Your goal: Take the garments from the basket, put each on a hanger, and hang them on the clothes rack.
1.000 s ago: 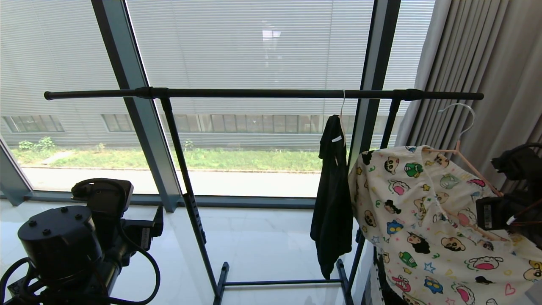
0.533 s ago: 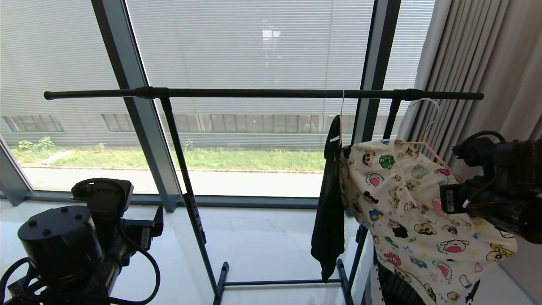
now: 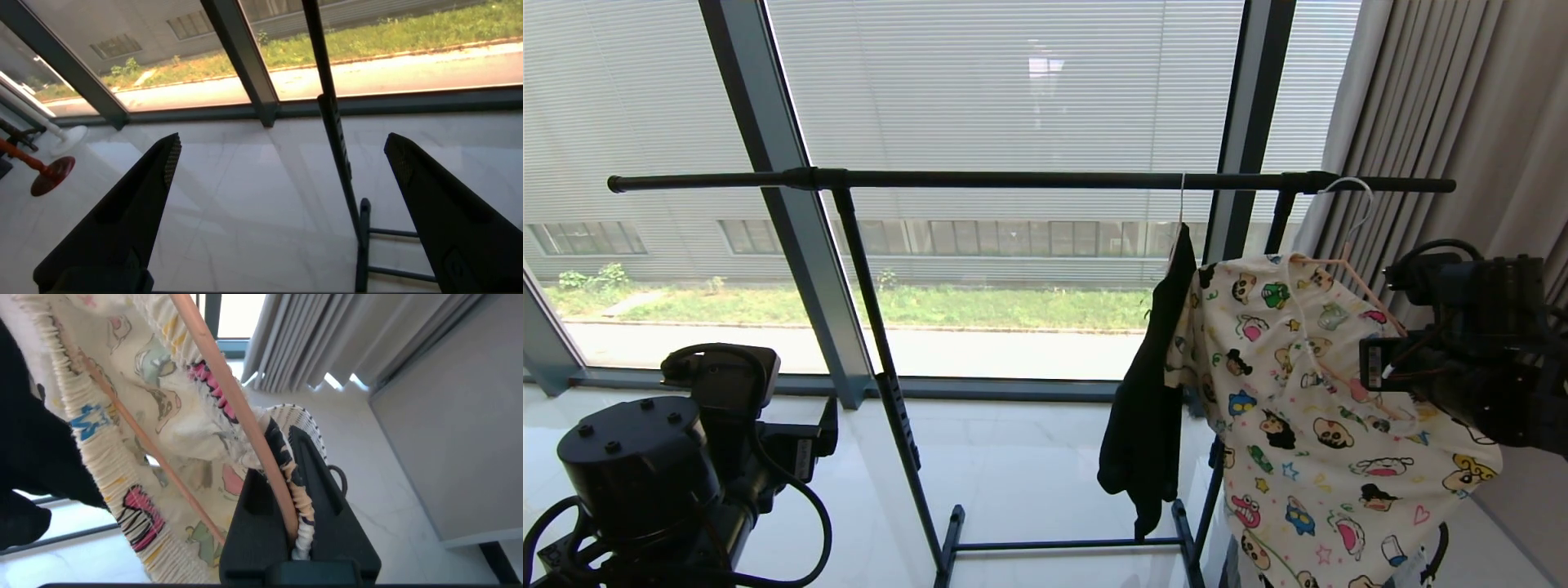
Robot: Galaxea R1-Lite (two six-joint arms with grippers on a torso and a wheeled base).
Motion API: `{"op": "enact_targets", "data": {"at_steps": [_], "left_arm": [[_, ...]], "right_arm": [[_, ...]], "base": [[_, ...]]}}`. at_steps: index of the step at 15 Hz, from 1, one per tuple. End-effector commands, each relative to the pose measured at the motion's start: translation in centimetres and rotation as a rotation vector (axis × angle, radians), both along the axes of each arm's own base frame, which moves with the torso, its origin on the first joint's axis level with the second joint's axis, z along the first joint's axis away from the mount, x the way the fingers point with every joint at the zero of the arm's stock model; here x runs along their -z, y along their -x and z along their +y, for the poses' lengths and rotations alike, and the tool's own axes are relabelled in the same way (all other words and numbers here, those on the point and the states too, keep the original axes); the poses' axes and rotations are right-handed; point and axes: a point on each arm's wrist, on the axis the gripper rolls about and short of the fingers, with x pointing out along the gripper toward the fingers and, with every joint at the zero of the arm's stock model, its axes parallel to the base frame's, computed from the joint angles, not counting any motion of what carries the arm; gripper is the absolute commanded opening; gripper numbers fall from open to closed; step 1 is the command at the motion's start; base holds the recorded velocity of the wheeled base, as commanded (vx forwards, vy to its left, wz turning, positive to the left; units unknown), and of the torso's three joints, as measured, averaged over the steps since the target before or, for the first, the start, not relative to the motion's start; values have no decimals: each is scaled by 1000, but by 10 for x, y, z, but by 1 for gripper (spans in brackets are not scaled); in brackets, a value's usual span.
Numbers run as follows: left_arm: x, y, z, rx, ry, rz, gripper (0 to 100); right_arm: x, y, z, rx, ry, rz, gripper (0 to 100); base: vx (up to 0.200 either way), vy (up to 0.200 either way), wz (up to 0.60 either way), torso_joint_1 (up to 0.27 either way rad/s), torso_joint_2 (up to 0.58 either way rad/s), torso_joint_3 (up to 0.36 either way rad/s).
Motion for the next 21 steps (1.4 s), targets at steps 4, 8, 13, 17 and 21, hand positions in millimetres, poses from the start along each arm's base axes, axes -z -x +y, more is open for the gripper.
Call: {"op": "enact_targets", "data": {"at_steps": [4, 8, 13, 17, 21], "left_arm": [[0, 0, 0, 0, 1, -1, 100], [-1, 0, 0, 3, 15, -17, 100], [-2, 0, -1, 12, 31, -33, 100], [-2, 0, -1, 16, 30, -32, 100], [-2, 0, -2, 21, 34, -38, 100]], "right_arm": [[0, -6, 11, 11, -62, -20, 0], [-4, -19, 17, 78, -34, -51, 0], [-8, -22, 18, 120, -18, -74, 0], [-11, -18, 19, 146, -8, -89, 0], [-12, -17, 22, 136, -7, -91, 0]], "base": [[0, 0, 0, 0, 0, 0], [0, 0, 0, 0, 0, 0], [200, 0, 0, -4, 1, 5], [200, 0, 0, 7, 4, 2], [0, 0, 0, 0, 0, 0]]}}
